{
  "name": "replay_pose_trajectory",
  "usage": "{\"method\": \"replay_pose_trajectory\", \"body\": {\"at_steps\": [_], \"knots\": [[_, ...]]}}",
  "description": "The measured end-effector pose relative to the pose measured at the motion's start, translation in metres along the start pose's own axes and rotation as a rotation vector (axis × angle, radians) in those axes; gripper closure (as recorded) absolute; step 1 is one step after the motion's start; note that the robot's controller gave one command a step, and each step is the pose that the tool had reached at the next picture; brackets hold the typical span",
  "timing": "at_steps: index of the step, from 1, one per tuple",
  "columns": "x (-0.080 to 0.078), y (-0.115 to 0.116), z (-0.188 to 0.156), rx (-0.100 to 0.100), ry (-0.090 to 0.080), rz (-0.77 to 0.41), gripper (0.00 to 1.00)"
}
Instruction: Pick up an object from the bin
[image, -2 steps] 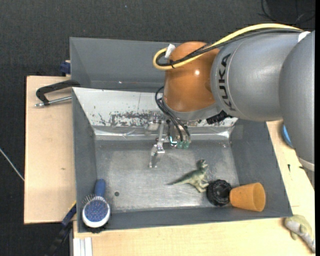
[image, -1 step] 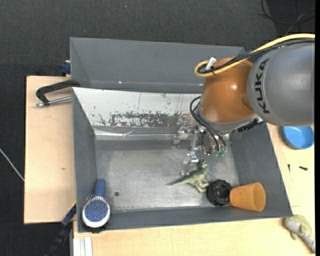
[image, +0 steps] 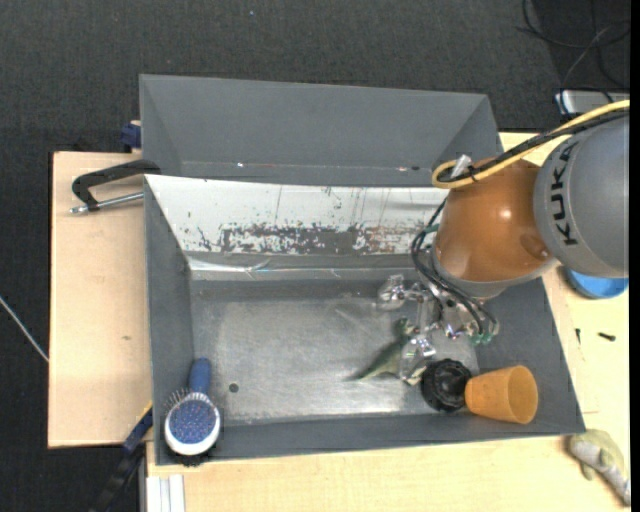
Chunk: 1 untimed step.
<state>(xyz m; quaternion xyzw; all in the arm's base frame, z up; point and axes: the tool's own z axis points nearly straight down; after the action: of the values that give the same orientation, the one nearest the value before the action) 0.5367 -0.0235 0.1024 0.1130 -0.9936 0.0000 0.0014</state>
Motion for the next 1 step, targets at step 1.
{"method": "replay_pose_trajectory", "body": {"at_steps": [1], "knots": [[-0.002,0.0019,-0.0016,-0.001,-0.006,-0.002,1.0]]}}
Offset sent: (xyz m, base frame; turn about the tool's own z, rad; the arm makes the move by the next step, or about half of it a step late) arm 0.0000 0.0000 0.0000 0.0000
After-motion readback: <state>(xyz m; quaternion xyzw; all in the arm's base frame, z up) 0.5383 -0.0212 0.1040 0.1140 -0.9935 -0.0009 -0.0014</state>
